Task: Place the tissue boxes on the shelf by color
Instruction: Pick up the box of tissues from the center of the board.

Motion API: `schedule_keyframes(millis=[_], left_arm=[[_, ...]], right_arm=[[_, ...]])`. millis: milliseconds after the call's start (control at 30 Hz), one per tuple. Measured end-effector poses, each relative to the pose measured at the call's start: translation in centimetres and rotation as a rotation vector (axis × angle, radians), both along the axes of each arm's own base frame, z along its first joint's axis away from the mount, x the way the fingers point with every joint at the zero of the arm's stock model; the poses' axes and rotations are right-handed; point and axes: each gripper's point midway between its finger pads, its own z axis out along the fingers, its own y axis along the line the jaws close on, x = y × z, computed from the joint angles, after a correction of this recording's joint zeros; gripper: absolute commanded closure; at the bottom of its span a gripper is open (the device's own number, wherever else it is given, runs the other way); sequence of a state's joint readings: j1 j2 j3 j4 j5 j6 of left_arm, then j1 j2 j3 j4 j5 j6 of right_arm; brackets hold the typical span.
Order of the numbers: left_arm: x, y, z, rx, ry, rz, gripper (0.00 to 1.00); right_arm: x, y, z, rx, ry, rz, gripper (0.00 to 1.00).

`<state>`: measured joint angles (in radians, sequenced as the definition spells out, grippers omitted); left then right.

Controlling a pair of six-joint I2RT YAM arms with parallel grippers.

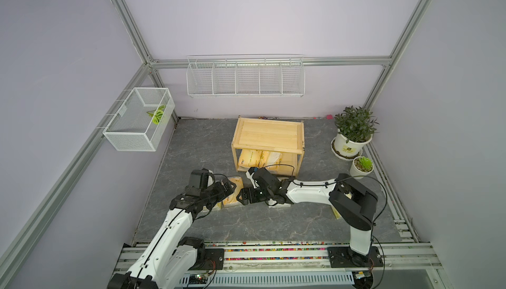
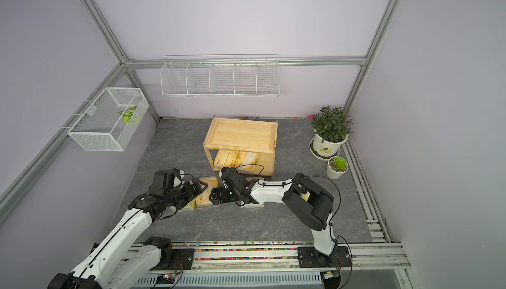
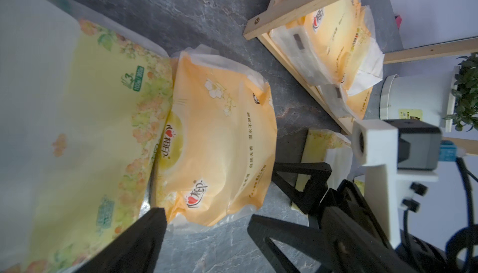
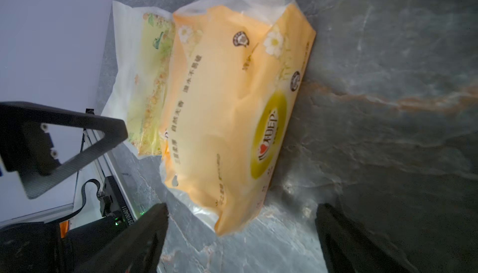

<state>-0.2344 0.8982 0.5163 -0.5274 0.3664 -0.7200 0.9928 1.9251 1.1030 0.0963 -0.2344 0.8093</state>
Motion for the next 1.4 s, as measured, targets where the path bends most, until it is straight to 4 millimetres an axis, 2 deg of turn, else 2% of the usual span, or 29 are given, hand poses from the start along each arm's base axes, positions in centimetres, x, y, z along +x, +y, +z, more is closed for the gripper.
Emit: schedule_keyframes(millis=[167, 400, 733, 1000, 1067, 1233, 1400], left_arm=[[-0.2, -0.2, -1.3, 0.008, 0.038, -0.006, 0.00], [0.4, 0.2, -2.5, 0.038, 0.054, 0.029, 0.00], [2.6, 0.8, -3.0, 0.067, 0.028, 0.085, 0.00], [3.1, 0.9, -2.7, 0.064, 0.002, 0.094, 0.00], [3.0, 0.9, -2.7, 0.062, -0.003, 0.094, 0.00], [2.4, 0.9, -3.2, 0.063, 0.009, 0.085, 0.00], [1.7, 0.9, -3.2, 0.068, 0.023, 0.076, 0.00]], right_arm=[[0.7, 0.3, -0.1, 0.042, 0.015, -0.020, 0.07], [0.8, 2.2, 0.0, 0.129, 0.038, 0.004, 0.08], [0.6, 4.4, 0.2, 0.254, 0.088, 0.046, 0.11], [0.2, 5.8, 0.3, 0.361, 0.132, 0.083, 0.16], [0.1, 6.0, 0.3, 0.373, 0.139, 0.088, 0.19], [0.1, 6.0, -0.3, 0.371, 0.162, 0.070, 0.39], [-0.1, 5.4, -1.0, 0.358, 0.176, 0.052, 0.53]])
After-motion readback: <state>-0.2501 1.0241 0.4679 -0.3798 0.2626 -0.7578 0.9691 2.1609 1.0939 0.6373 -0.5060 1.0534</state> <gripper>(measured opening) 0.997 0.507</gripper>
